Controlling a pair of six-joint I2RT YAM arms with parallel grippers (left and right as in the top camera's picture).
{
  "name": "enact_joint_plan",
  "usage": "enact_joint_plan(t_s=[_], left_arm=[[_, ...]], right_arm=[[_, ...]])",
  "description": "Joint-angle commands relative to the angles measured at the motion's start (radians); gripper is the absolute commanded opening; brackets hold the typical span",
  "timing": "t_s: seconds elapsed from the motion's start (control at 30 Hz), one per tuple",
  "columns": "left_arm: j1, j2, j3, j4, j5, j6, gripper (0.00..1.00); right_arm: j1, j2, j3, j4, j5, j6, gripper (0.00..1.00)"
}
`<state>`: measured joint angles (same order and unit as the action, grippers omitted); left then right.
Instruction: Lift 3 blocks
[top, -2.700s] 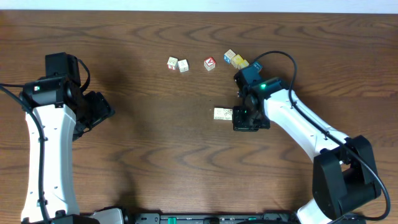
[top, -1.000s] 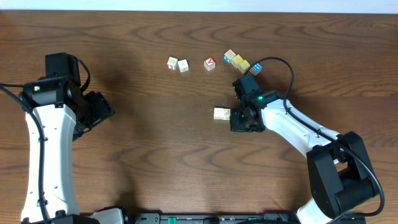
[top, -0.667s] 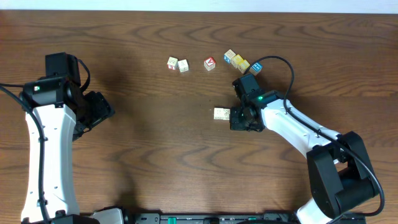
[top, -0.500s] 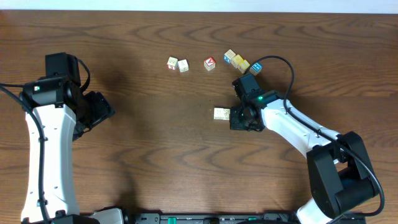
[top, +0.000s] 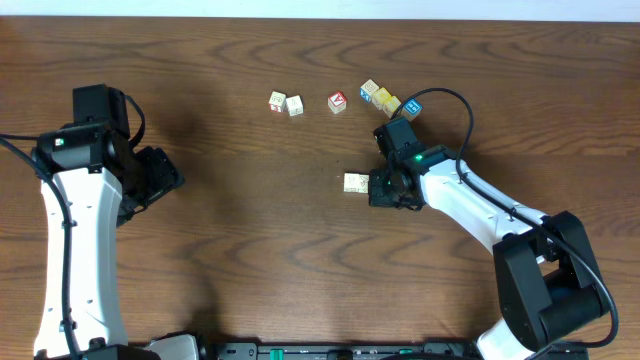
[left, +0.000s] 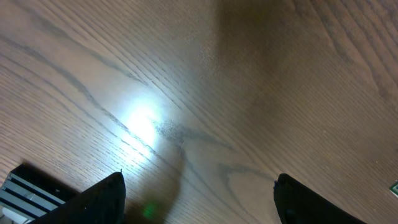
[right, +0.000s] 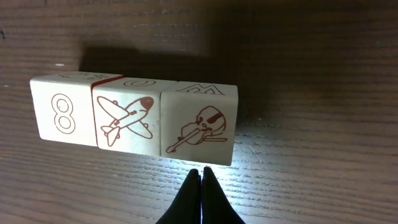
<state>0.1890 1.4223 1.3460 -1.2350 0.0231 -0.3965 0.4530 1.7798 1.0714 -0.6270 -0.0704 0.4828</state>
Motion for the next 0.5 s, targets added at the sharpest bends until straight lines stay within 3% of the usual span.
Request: enact_joint_plan(t_s=[0.0, 0.47], left_arm=[[0.003, -0.003, 0.018, -0.006, -0.006, -0.009, 0.77], [0.003, -0.003, 0.018, -0.006, -0.006, -0.009, 0.77]], right_arm=[[0.007, 0.014, -0.005, 0.004, 0.013, 0.01, 0.01], [0.007, 0.014, -0.005, 0.012, 0.014, 0.011, 0.01]])
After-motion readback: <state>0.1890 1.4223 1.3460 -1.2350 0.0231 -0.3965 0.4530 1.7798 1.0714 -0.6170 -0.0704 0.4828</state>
